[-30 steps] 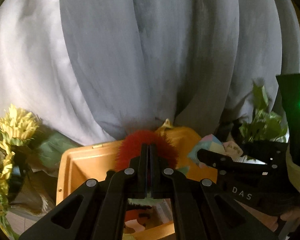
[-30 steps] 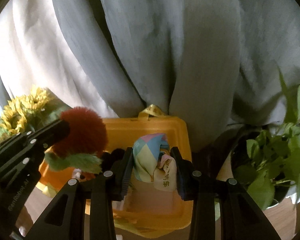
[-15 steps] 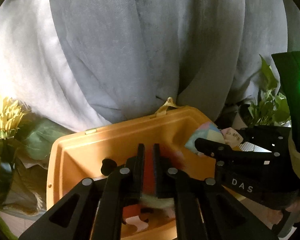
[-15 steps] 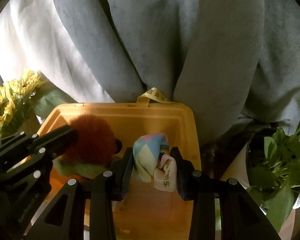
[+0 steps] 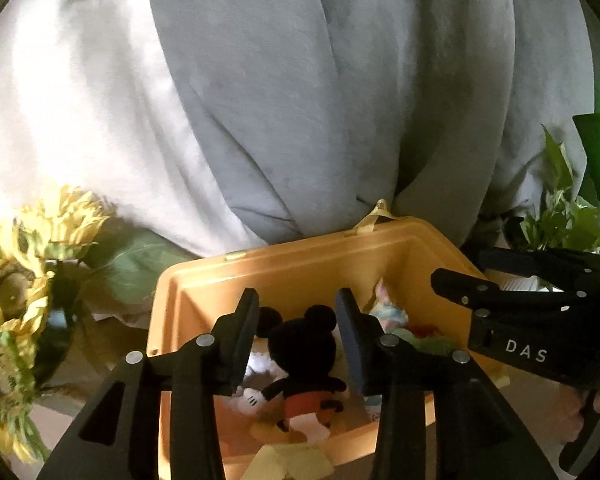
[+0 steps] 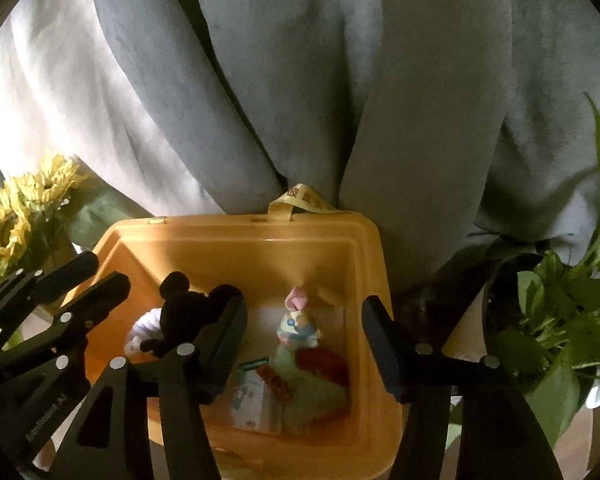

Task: Organize soft objects
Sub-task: 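Pull both grippers back from the crate toward the white cloth and pink sponge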

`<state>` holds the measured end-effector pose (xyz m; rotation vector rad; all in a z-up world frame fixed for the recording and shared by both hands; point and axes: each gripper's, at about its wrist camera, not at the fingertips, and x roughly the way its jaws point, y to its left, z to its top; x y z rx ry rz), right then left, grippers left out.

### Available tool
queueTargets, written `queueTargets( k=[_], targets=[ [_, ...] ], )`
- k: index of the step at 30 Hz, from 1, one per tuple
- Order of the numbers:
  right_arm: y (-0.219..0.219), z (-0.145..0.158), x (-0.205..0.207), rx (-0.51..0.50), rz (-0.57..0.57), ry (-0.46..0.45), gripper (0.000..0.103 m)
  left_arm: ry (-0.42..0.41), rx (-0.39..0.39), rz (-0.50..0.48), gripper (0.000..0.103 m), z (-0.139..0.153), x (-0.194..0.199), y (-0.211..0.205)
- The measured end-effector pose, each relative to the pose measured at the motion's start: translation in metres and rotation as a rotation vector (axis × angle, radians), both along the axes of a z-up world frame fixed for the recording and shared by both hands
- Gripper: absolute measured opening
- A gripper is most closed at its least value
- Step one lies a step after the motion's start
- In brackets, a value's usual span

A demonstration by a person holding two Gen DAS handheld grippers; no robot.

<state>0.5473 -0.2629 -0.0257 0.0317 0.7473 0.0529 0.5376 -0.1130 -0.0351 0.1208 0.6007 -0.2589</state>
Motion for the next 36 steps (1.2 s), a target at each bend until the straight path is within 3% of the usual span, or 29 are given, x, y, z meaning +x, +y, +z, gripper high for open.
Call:
queueTargets(
  k=[21, 35, 36],
  targets=[
    [0.015, 0.061, -0.087, -0.035, -0.018, -0.169, 0.066, -0.123, -0.037, 0.011, 0.05, 0.048, -0.08, 0.021],
    [0.021, 0.073, -0.144, -0.038, -0.043, -0.221, 0.066, -0.179, -0.031, -0.009, 0.069, 0.053, -0.134, 0.029],
    [0.022, 0.073, -0.148, -0.038, -0.045, -0.224, 0.07, -0.181, -0.028, -0.011, 0.07, 0.052, -0.137, 0.029]
  ],
)
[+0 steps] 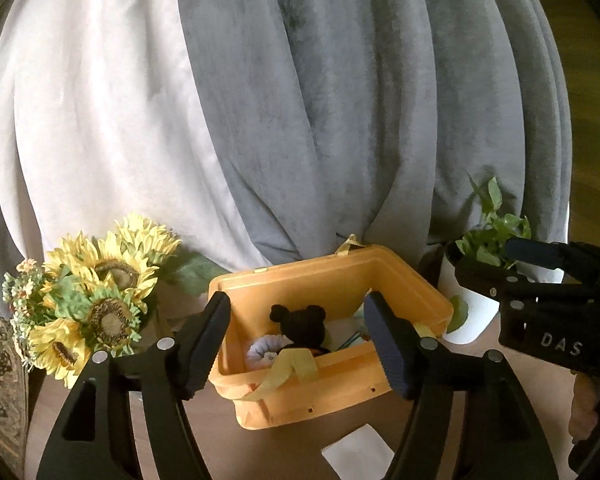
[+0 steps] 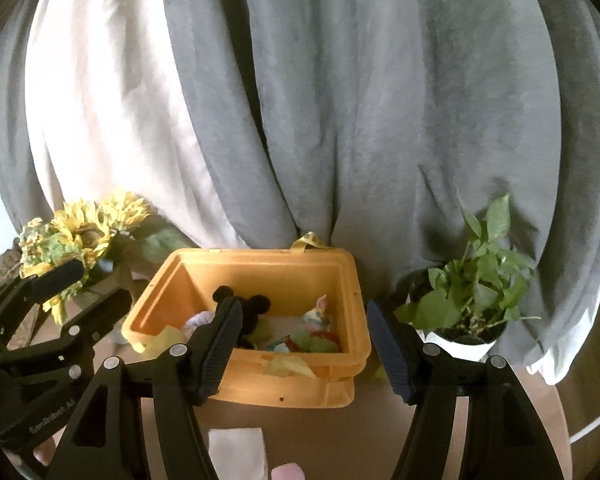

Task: Organize soft objects
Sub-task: 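Pull both grippers back from the crate toward the white cloth and pink sponge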

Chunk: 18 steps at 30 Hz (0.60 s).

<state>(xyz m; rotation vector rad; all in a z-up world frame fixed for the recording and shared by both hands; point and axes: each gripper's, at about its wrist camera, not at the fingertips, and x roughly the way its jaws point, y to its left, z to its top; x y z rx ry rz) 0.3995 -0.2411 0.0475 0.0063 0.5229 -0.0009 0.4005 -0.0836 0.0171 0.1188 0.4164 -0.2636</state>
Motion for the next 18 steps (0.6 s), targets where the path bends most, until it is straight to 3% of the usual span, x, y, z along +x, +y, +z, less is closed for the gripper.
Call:
queueTargets(
  k=[2, 8, 18],
  targets=[
    [0.002, 0.0, -0.008, -0.007, -0.012, -0.01, 0.077, -0.003, 0.004, 0.0, 0.073, -0.001, -0.004, 0.001],
    [0.007, -0.004, -0.027, -0.006, -0.048, -0.011, 0.078, 0.01, 0.006, -0.028, 0.084, -0.01, -0.016, 0.006],
    [0.01, -0.033, -0.051, 0.051, -0.127, 0.026, 0.078, 0.034, 0.054, -0.118, 0.085, -0.037, -0.03, 0.012]
  ],
)
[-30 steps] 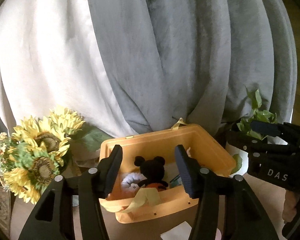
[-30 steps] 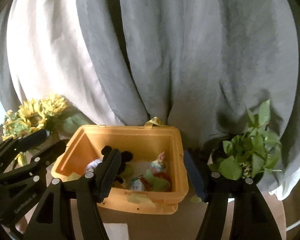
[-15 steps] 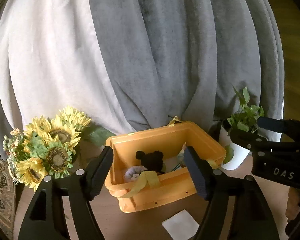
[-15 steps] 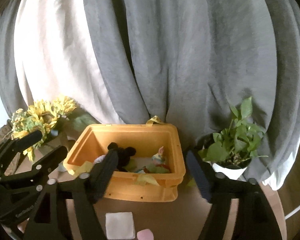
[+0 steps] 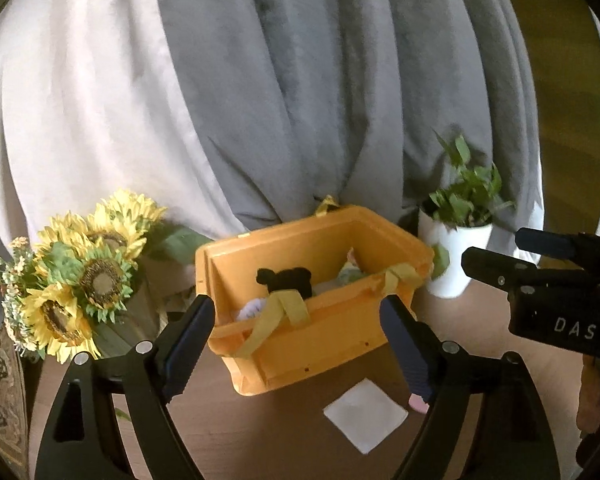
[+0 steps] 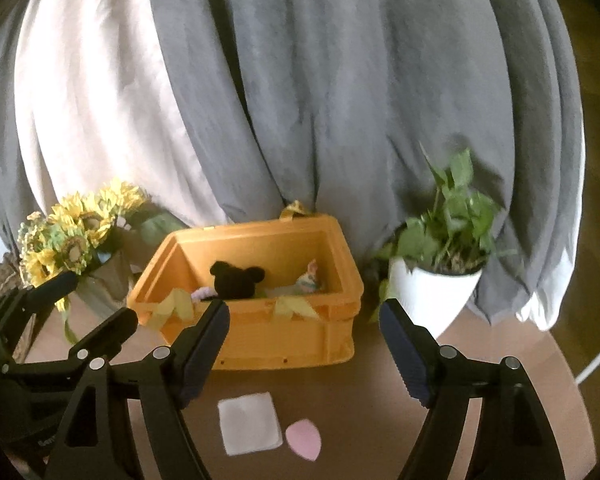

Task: Organize soft objects
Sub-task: 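Pull both grippers back from the crate toward the white cloth and pink sponge, then grasp the white cloth with the left gripper while the right gripper grasps the pink sponge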

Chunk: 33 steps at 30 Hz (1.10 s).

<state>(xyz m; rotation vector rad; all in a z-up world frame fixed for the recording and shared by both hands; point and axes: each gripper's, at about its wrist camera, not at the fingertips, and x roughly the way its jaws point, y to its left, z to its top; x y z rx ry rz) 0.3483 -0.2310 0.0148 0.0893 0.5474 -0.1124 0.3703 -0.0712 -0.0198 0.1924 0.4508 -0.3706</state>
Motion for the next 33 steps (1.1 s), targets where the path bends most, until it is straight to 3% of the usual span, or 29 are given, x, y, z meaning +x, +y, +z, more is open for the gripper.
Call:
queueTargets(
  k=[11, 25, 33],
  targets=[
    [0.0, -0.044, -0.018, 0.049, -0.087, 0.064, 0.078, 0.027, 0.06, -0.112, 0.084, -0.038, -0.01, -0.002],
    [0.008, -0.093, -0.024, 0.065, -0.109, 0.163, 0.077, 0.075, 0.122, -0.253, 0.084, -0.087, -0.008, -0.005],
    [0.008, -0.122, -0.016, 0.082, -0.12, 0.226, 0.069, 0.127, 0.151, -0.315, 0.081, -0.117, 0.008, -0.013]
  ],
)
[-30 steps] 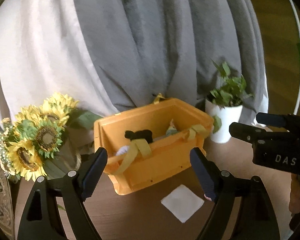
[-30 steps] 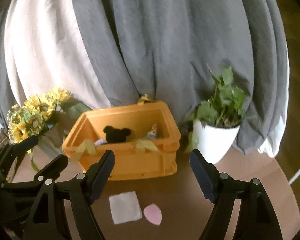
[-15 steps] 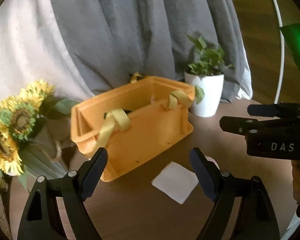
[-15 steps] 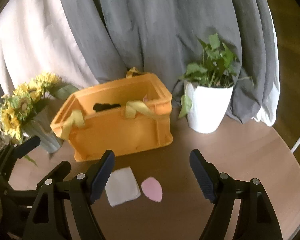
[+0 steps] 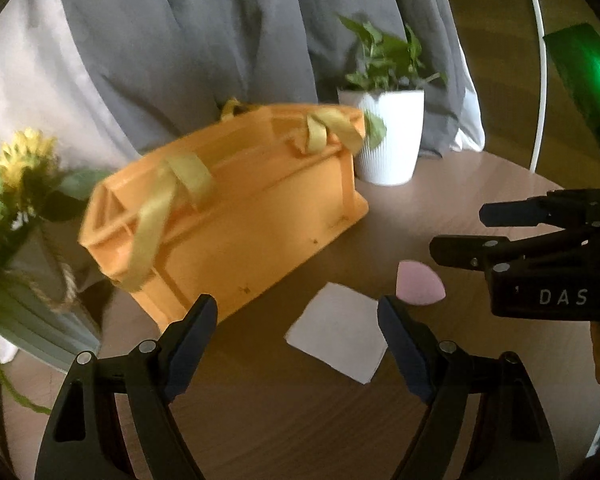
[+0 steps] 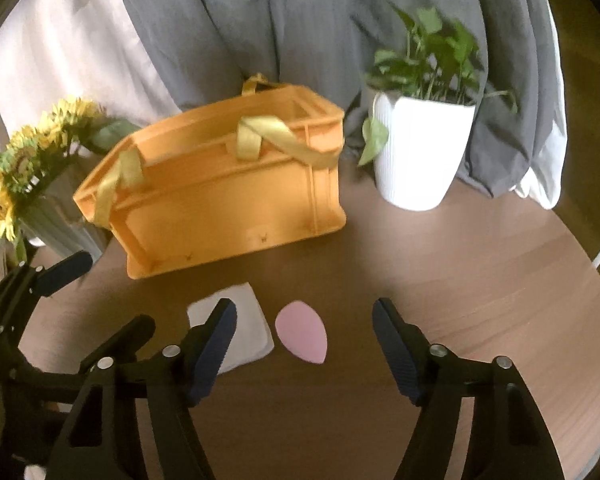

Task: Organize soft objects
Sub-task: 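Grasp the white cloth with the left gripper while the right gripper grasps the pink sponge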

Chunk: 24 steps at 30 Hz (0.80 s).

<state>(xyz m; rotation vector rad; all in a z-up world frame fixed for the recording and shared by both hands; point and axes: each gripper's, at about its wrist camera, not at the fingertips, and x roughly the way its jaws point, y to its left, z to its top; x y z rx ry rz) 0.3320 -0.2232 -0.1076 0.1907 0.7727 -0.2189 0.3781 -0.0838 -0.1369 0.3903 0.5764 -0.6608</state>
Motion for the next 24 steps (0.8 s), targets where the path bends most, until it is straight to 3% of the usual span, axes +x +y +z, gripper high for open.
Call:
queueTargets(
  k=[15, 24],
  targets=[
    [-0.006, -0.042, 0.019, 0.045, 0.004, 0.079, 0.062, 0.143, 0.03, -0.07, 0.075, -0.042, 0.023, -0.021],
    [-0.009, -0.054, 0.03, 0.065, 0.023, 0.095, 0.059, 0.227, 0.047, -0.079, 0.065, -0.06, 0.032, -0.027]
  ],
)
